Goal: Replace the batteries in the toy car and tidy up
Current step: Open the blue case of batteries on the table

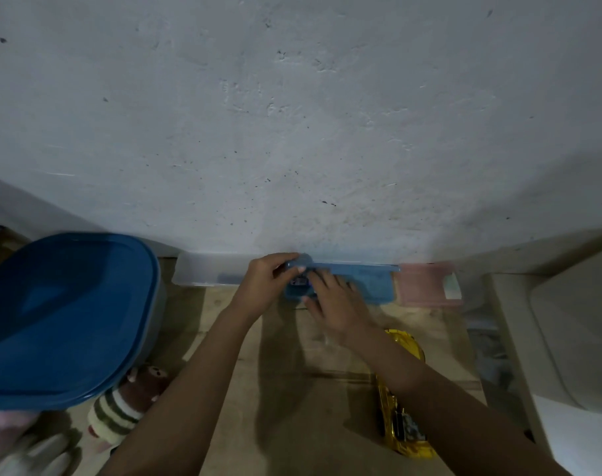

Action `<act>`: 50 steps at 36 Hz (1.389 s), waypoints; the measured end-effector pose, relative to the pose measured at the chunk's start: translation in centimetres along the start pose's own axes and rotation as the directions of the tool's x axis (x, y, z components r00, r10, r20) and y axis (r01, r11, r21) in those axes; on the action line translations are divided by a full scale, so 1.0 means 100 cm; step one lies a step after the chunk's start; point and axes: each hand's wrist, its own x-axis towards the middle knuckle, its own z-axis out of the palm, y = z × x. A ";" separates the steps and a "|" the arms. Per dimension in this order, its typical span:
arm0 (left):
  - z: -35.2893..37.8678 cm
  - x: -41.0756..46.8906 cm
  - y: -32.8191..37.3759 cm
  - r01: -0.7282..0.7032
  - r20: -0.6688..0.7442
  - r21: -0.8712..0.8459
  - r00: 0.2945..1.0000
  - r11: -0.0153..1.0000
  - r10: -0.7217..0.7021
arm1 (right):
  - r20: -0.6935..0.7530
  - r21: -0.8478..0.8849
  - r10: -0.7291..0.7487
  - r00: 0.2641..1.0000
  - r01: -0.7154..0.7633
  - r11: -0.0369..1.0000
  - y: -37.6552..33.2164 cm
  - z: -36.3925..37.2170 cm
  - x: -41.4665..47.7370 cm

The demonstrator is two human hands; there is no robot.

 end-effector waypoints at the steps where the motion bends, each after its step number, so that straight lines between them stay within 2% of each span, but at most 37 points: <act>1: -0.001 0.000 0.000 -0.002 0.029 -0.006 1.000 1.000 0.002 | 0.003 -0.030 -0.029 1.000 0.029 0.999 -0.003 0.002 0.002; 3: -0.004 0.000 -0.001 -0.005 0.096 -0.007 0.995 1.000 0.005 | 0.013 -0.056 -0.068 0.998 0.069 0.996 -0.005 0.007 0.005; 6: -0.009 0.001 -0.001 -0.004 0.186 -0.007 0.983 1.000 0.005 | 0.027 -0.048 -0.038 0.999 0.039 0.998 -0.007 0.010 0.009; 11: -0.014 0.007 0.000 0.000 0.253 -0.008 0.968 1.000 0.002 | 0.059 -0.085 -0.070 0.996 0.074 0.994 -0.003 0.010 0.014; 15: -0.014 0.010 0.001 0.000 0.239 0.020 0.971 1.000 -0.004 | 0.081 -0.034 -0.075 0.994 0.078 0.996 0.002 0.010 0.020; 20: -0.013 0.011 0.003 0.027 0.201 0.003 0.979 1.000 -0.027 | 0.079 -0.073 -0.104 0.991 0.110 0.991 0.004 0.013 0.024; 24: -0.015 0.011 0.004 0.057 0.202 -0.043 0.978 0.997 -0.047 | 0.072 0.020 -0.080 0.994 0.079 0.997 0.006 0.010 0.028; 28: -0.017 0.010 0.004 0.082 0.192 -0.097 0.979 0.992 -0.062 | 0.043 0.070 -0.172 0.984 0.169 0.983 0.006 0.001 0.026; 30: -0.018 0.010 0.005 0.088 0.189 -0.109 0.980 0.990 -0.067 | 0.037 0.022 -0.213 0.976 0.212 0.977 0.008 -0.002 0.025; 32: -0.018 0.009 0.006 0.088 0.190 -0.106 0.980 0.990 -0.067 | 0.000 -0.043 -0.250 0.968 0.250 0.967 0.008 -0.005 0.020; 35: -0.018 0.008 0.007 0.094 0.204 -0.084 0.976 0.992 -0.075 | -0.231 -0.134 -0.356 0.906 0.332 0.934 0.007 -0.008 0.008; 38: -0.019 0.004 0.008 0.081 0.205 -0.027 0.976 0.996 -0.074 | -0.293 -0.111 -0.377 0.879 0.360 0.926 0.007 -0.013 -0.010; 40: -0.018 0.001 0.008 0.033 0.203 0.053 0.978 0.998 -0.043 | -0.310 0.040 -0.275 0.910 0.301 0.953 0.006 -0.022 -0.021; 42: -0.015 -0.003 0.006 -0.051 0.214 0.187 0.977 0.981 0.010 | -0.324 0.267 -0.079 0.943 0.171 0.948 0.010 -0.032 -0.027; 44: -0.009 -0.008 0.002 -0.159 0.268 0.351 0.961 0.923 0.064 | -0.341 0.449 0.085 0.936 0.083 0.890 0.013 -0.041 -0.031; 46: 0.000 -0.014 -0.003 -0.231 0.311 0.465 0.947 0.855 0.086 | -0.385 0.558 0.221 0.896 0.036 0.829 0.016 -0.050 -0.033; 48: 0.014 -0.018 -0.006 -0.278 0.307 0.514 0.943 0.811 0.129 | -0.357 0.686 0.357 0.863 -0.017 0.727 0.021 -0.055 -0.032; 50: 0.027 -0.021 -0.005 -0.303 0.283 0.583 0.946 0.754 0.160 | -0.219 0.850 0.488 0.845 -0.080 0.520 0.025 -0.058 -0.031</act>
